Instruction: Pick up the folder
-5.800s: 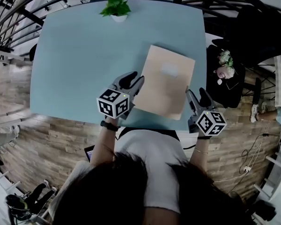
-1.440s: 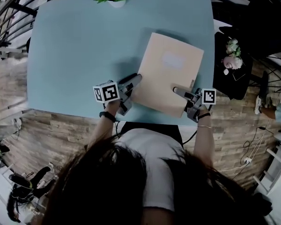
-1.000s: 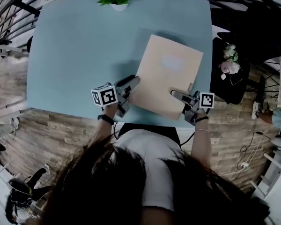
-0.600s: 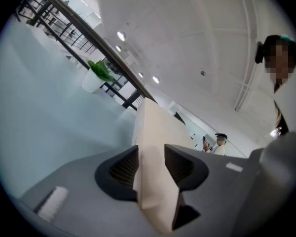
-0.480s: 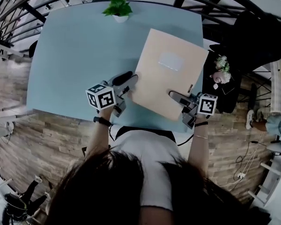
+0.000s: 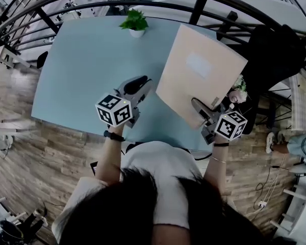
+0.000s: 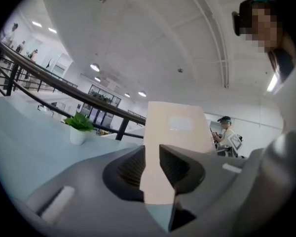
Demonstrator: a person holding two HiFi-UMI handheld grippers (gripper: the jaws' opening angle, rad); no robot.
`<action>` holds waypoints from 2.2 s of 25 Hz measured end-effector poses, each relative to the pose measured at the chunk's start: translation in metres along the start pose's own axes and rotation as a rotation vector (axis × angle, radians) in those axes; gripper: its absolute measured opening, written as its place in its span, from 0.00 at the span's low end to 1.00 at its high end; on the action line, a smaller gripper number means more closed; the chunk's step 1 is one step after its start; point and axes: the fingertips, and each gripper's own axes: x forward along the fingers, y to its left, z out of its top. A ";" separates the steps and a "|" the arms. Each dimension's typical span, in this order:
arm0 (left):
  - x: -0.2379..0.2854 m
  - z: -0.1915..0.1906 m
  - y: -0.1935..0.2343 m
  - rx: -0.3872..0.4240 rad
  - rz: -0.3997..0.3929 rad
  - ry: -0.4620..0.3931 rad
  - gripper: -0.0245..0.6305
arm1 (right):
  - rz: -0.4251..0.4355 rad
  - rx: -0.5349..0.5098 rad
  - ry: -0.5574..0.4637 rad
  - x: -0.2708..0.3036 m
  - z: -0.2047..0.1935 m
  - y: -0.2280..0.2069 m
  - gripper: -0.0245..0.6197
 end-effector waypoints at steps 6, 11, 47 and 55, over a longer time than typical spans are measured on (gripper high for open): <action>-0.008 0.029 -0.020 0.100 0.043 -0.088 0.22 | -0.158 -0.212 -0.037 -0.013 0.018 0.008 0.49; -0.018 0.033 -0.029 0.184 0.084 -0.088 0.15 | -0.265 -0.327 -0.109 -0.021 0.030 0.019 0.48; 0.013 0.005 -0.019 0.350 0.165 0.029 0.13 | -0.476 -0.481 -0.096 -0.034 0.032 -0.012 0.46; 0.015 0.004 -0.015 0.349 0.166 0.032 0.13 | -0.482 -0.476 -0.085 -0.034 0.028 -0.017 0.46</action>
